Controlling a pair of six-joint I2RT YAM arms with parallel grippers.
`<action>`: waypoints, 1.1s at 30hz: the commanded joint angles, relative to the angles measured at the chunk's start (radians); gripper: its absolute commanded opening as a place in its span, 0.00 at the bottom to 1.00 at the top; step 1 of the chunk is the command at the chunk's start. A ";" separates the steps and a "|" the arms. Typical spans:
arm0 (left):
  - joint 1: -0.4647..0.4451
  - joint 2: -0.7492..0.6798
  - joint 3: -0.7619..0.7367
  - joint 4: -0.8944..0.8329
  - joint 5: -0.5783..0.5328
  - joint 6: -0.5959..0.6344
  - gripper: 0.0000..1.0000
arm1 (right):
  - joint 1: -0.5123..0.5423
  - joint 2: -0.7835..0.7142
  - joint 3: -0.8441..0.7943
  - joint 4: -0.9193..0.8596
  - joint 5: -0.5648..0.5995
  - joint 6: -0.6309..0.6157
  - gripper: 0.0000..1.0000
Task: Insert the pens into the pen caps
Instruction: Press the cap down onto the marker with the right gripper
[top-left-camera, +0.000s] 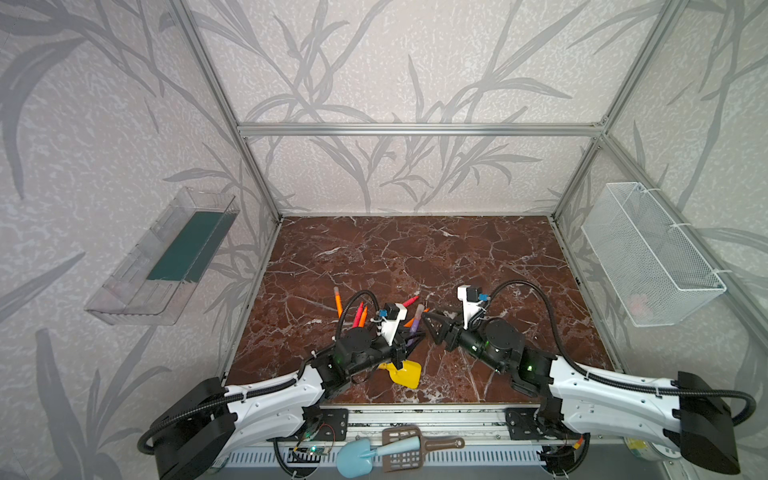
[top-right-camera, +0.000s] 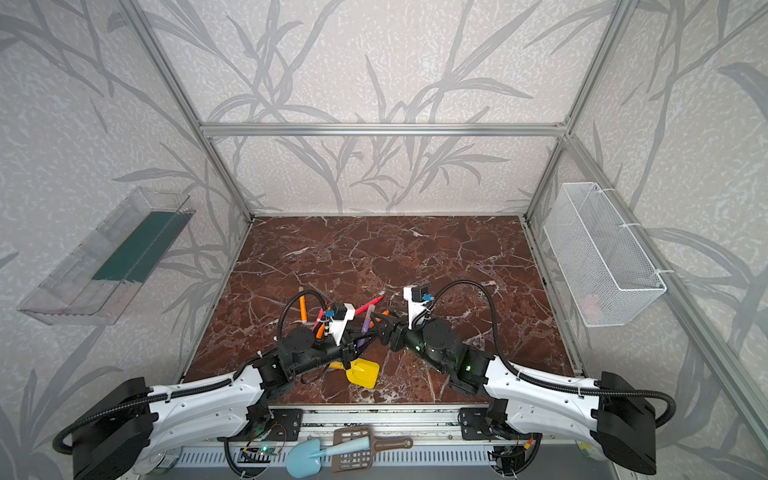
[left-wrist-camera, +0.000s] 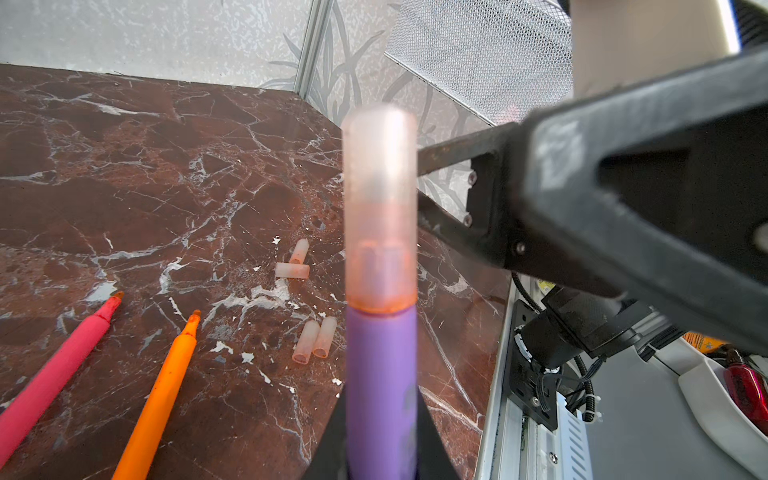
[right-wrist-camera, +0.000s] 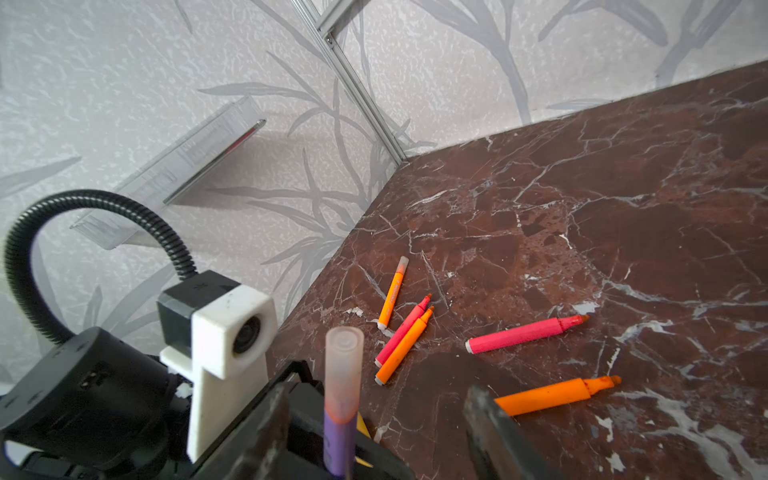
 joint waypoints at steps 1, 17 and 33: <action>0.003 -0.004 0.003 0.031 -0.007 0.015 0.00 | 0.005 -0.035 0.034 -0.026 -0.014 -0.018 0.68; 0.003 -0.007 0.008 0.010 -0.020 0.028 0.00 | 0.006 0.218 0.285 -0.190 0.081 0.018 0.45; 0.003 -0.009 0.029 0.016 -0.124 0.003 0.00 | 0.006 0.254 0.226 -0.205 -0.061 0.098 0.00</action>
